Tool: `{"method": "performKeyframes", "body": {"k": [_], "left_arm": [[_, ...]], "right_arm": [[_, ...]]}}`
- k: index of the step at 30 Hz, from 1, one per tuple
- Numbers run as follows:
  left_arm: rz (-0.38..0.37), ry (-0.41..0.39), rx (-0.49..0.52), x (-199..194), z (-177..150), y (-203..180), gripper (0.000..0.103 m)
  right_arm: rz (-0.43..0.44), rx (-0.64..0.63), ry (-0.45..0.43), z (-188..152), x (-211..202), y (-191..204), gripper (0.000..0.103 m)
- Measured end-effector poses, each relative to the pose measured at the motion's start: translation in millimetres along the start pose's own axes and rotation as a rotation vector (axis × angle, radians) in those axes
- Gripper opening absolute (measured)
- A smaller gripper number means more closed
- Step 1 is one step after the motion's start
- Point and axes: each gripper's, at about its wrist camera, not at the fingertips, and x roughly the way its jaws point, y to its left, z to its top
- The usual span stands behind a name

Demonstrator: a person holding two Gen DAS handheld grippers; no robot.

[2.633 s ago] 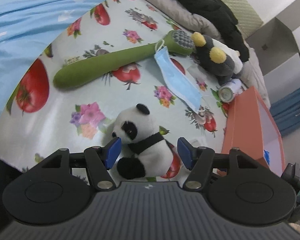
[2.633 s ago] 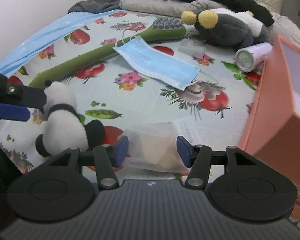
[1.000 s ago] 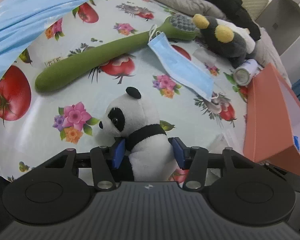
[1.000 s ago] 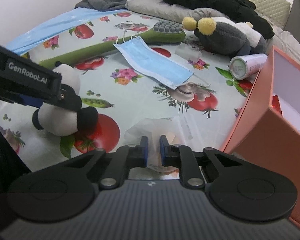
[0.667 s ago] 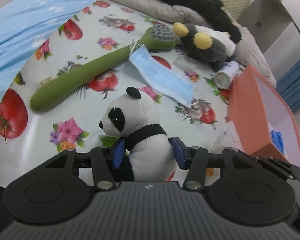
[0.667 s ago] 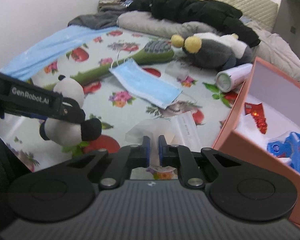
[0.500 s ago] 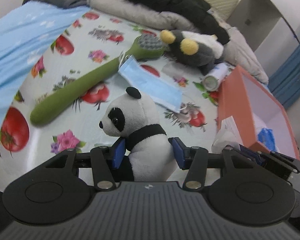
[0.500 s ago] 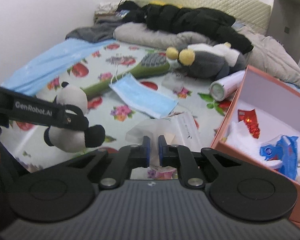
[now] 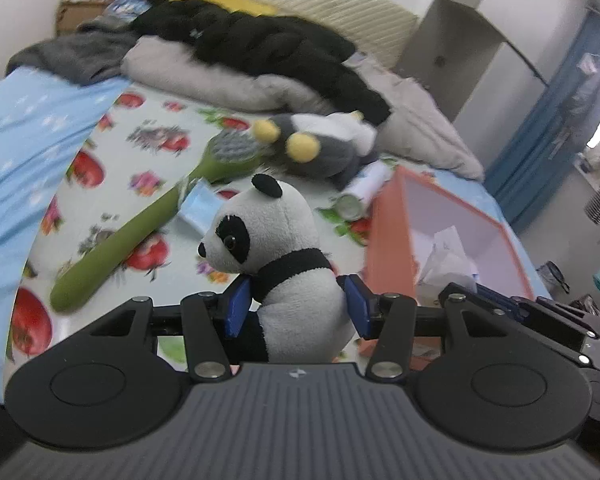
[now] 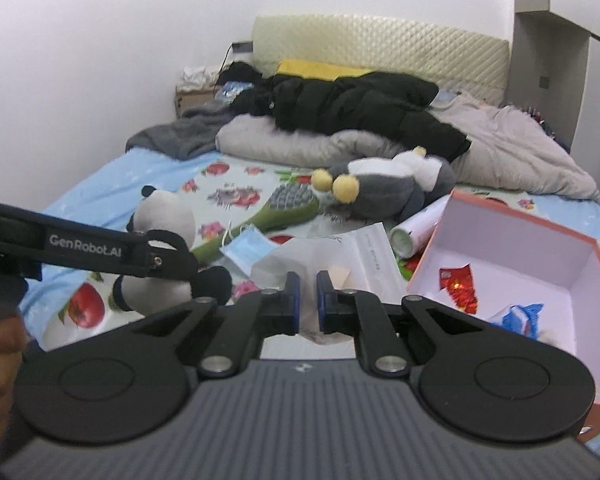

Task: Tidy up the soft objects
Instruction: 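Carry the panda with the left tool while the right tool carries the plastic bag over the box, then open the left tool to drop the panda while the right tool drops the plastic bag into the box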

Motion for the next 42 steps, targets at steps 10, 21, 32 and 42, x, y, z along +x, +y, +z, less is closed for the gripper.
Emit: {"method": "performKeyframes", "body": {"k": [10, 21, 32, 42], "left_arm": [[-0.100, -0.003, 0.094, -6, 13, -59, 0.057], [-0.212, 0.055, 0.181, 21, 10, -119, 0.057], [-0.244, 0.152, 0.231, 81, 11, -153, 0.057], [-0.250, 0.208, 0.273, 144, 23, -181, 0.057]], "right_arm": [[-0.072, 0.066, -0.061, 12, -42, -30, 0.012], [-0.189, 0.124, -0.064, 2, -72, -74, 0.012], [-0.232, 0.233, -0.019, -25, -54, -113, 0.012], [-0.269, 0.290, -0.011, -30, -31, -155, 0.012]]}}
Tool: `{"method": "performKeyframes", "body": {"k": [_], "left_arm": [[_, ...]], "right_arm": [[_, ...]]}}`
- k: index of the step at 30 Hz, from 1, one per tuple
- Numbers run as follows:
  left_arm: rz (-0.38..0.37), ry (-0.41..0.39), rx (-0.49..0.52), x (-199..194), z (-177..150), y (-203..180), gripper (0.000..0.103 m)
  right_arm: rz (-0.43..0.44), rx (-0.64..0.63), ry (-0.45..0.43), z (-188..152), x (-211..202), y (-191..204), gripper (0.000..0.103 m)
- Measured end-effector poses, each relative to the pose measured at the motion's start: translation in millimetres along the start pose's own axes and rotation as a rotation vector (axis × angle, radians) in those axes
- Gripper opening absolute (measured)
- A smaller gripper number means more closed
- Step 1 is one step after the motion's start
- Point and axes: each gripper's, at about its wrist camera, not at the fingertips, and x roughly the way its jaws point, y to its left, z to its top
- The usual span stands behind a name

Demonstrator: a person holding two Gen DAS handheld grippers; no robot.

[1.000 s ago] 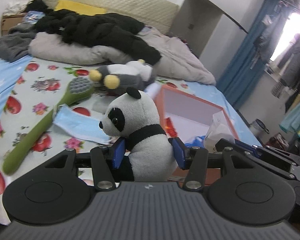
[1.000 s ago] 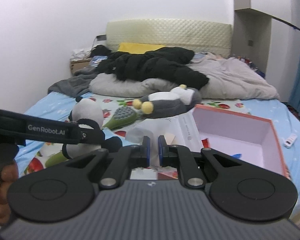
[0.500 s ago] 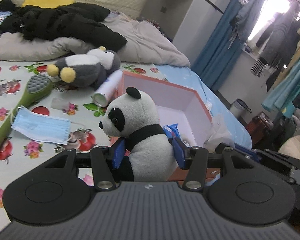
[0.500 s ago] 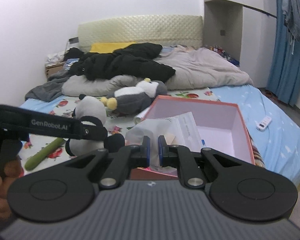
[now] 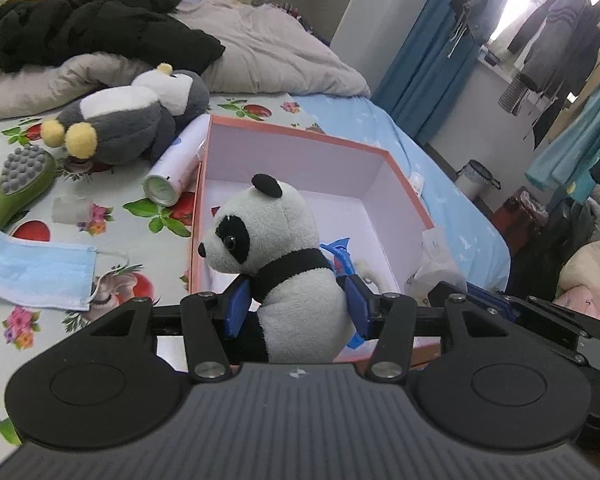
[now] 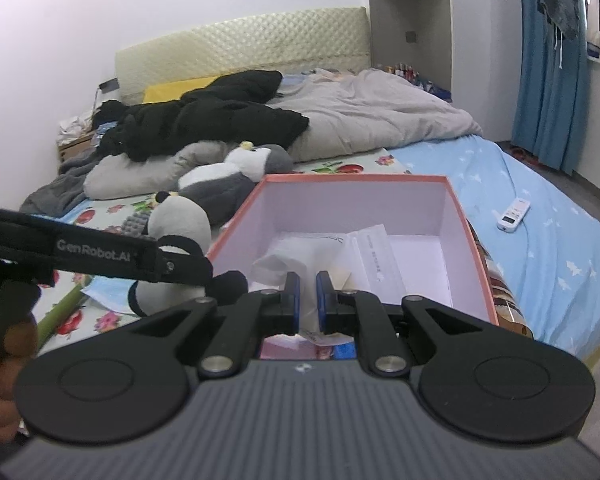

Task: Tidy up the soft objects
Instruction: 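Open the left tool to drop the panda while the right tool drops the plastic bag into the box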

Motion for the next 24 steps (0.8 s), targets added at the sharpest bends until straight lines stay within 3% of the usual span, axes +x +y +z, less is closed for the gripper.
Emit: {"method": "performKeyframes", "body": {"k": [15, 21, 22, 23, 24], "left_arm": [[0.029, 0.153, -0.042, 83, 27, 25, 0.057], [0.033, 0.153, -0.029, 90, 30, 23, 0.058], [0.037, 0.154, -0.025, 90, 30, 22, 0.062], [0.041, 0.154, -0.020, 90, 31, 21, 0.070], [0.043, 0.148, -0.016, 89, 31, 21, 0.071]], "right_arm": [[-0.035, 0.058, 0.132, 0, 82, -33, 0.014], [-0.047, 0.068, 0.160, -3, 95, -37, 0.015], [-0.050, 0.069, 0.166, -3, 96, -38, 0.016], [-0.050, 0.067, 0.170, -3, 97, -38, 0.022], [-0.051, 0.065, 0.173, -3, 96, -38, 0.037]]}}
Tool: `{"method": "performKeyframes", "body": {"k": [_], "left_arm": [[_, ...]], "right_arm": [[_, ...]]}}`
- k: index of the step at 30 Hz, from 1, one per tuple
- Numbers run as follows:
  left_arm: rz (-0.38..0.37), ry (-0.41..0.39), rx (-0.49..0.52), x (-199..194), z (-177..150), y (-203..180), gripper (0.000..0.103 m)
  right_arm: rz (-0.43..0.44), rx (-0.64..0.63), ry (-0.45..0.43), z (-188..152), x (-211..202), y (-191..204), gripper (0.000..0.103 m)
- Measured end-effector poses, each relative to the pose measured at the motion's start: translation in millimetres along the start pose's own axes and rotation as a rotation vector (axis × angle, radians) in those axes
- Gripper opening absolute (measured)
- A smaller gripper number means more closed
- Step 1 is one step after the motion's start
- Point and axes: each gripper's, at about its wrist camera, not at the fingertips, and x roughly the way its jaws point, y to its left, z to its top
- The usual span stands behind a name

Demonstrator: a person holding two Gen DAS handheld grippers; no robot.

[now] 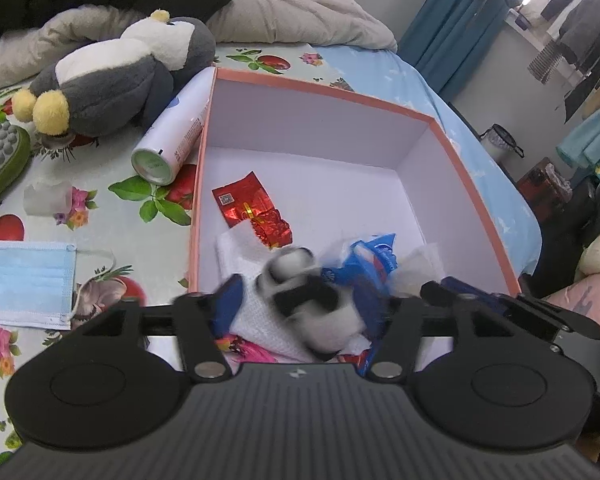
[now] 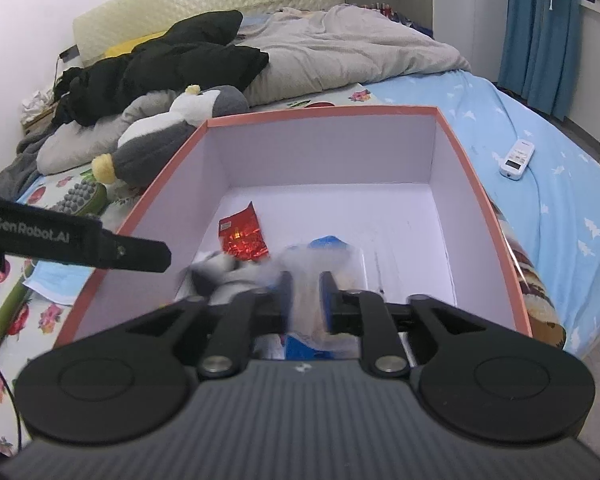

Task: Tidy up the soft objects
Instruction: 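Open the left tool to drop the panda while the right tool drops the plastic bag into the box, then withdraw both open tools from the box toward the blue face mask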

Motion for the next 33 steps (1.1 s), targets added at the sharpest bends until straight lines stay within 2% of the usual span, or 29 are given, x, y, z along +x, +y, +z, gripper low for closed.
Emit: {"method": "performKeyframes", "body": {"k": [2, 15, 22, 33], "left_arm": [[-0.006, -0.019, 0.005, -5, 0, -1, 0.071], [0.003, -0.168, 0.039, -62, -18, -14, 0.071], [0.002, -0.183, 0.017, -82, -34, -9, 0.071], [0.019, -0.187, -0.013, -105, -67, 4, 0.071]], "right_arm": [[0.003, 0.004, -0.008, 0, -2, -1, 0.048], [0.060, 0.031, -0.110, -2, -42, 5, 0.049], [0.108, 0.049, -0.127, -8, -60, 8, 0.049], [0.138, 0.023, -0.127, -26, -74, 18, 0.049]]}}
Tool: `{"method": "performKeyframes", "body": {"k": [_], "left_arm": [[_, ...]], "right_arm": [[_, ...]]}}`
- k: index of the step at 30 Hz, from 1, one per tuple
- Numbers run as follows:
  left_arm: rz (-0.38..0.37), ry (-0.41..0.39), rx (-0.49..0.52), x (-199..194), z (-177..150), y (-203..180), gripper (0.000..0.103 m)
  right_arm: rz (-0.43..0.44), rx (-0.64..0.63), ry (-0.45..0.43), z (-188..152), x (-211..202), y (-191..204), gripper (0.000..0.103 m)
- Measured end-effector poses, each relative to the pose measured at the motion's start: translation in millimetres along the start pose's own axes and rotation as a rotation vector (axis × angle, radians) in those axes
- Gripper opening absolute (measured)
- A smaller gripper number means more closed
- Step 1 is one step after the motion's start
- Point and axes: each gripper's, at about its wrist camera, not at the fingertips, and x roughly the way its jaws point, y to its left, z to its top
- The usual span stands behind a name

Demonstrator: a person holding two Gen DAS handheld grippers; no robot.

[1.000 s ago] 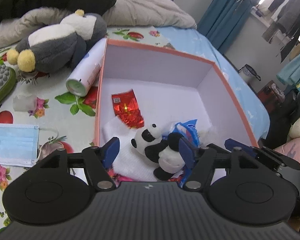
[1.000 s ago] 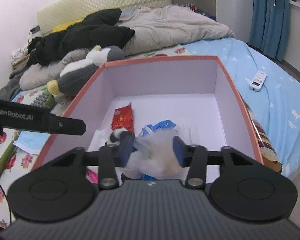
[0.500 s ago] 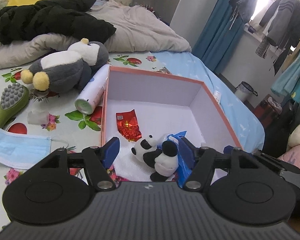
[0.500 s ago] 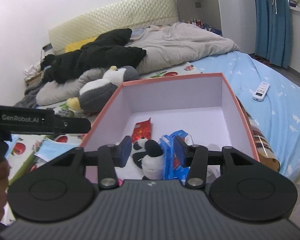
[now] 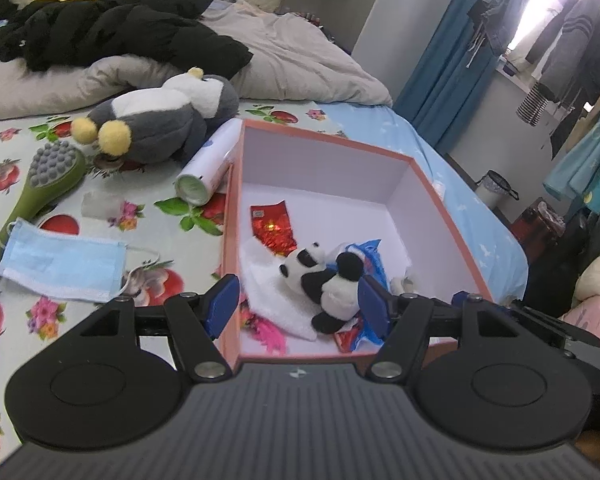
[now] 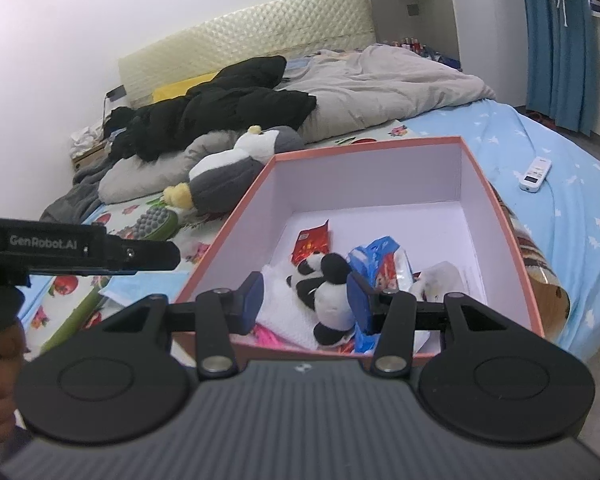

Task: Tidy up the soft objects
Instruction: 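Withdraw both open tools from the box toward the blue face mask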

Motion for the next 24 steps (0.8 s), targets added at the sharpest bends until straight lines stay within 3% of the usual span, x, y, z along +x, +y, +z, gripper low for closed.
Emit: {"method": "performKeyframes", "body": {"k": [9, 24], "left_arm": [[0.048, 0.013, -0.061, -22, -24, 24, 0.071], [0.095, -0.026, -0.111, -58, -33, 55, 0.071]], "right_arm": [[0.037, -0.004, 0.026, -15, -6, 18, 0.049], [0.078, -0.045, 0.070, -27, -10, 53, 0.049]]}}
